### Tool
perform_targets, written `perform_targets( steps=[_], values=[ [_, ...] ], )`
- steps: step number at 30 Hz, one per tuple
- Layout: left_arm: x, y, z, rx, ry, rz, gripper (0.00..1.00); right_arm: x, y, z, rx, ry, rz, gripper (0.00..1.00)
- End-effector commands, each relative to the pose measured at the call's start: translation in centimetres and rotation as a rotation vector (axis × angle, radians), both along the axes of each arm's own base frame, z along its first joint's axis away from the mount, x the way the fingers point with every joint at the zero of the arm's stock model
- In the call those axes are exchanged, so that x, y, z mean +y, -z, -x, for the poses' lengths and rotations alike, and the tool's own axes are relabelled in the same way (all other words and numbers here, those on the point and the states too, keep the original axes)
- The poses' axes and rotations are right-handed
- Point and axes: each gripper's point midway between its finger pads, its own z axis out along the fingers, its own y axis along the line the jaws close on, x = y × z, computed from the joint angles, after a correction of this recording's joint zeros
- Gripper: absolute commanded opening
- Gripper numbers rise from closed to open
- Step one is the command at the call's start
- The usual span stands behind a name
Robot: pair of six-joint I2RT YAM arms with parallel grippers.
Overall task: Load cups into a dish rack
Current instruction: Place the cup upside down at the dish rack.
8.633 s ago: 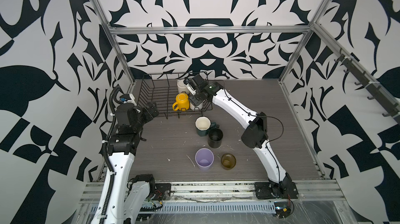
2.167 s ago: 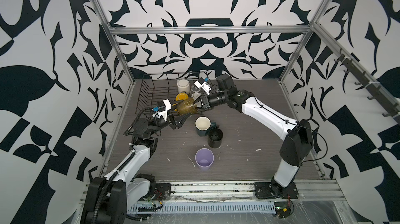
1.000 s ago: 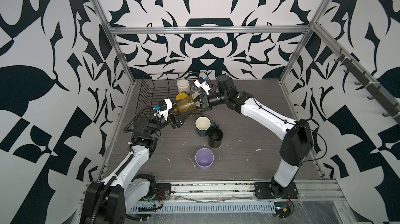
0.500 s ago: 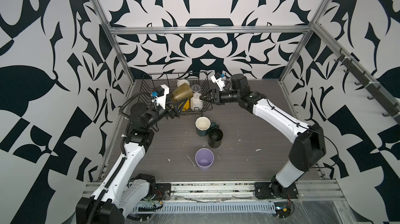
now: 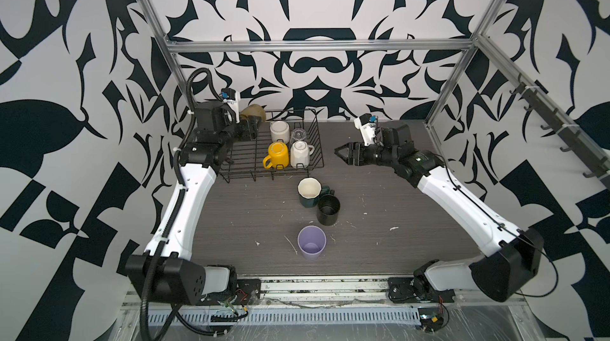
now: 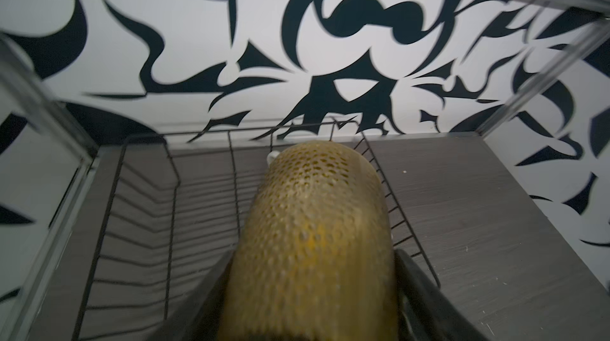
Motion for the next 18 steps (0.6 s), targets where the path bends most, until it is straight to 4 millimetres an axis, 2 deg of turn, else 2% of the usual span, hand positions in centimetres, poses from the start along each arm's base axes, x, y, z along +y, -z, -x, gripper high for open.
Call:
perform_targets(
  steps=[1, 9, 12, 18],
  values=[
    [3.4, 2.4, -0.2, 0.177, -0.112, 0.046, 0.0, -1.9, 0.6, 0.2, -0.057, 0.041, 0.098, 0.76],
    [7.2, 6.2, -4.4, 0.382, -0.19, 0.032, 0.0, -3.1, 2.5, 1.2, -0.036, 0.054, 0.149, 0.84],
    [8.7, 7.7, -6.2, 0.453, -0.222, 0.017, 0.0, -3.4, 3.1, 1.6, -0.024, 0.053, 0.159, 0.92],
    [10.4, 10.9, -9.1, 0.533, -0.271, -0.039, 0.0, -4.1, 4.6, 2.4, 0.006, 0.071, 0.179, 0.93]
  ],
)
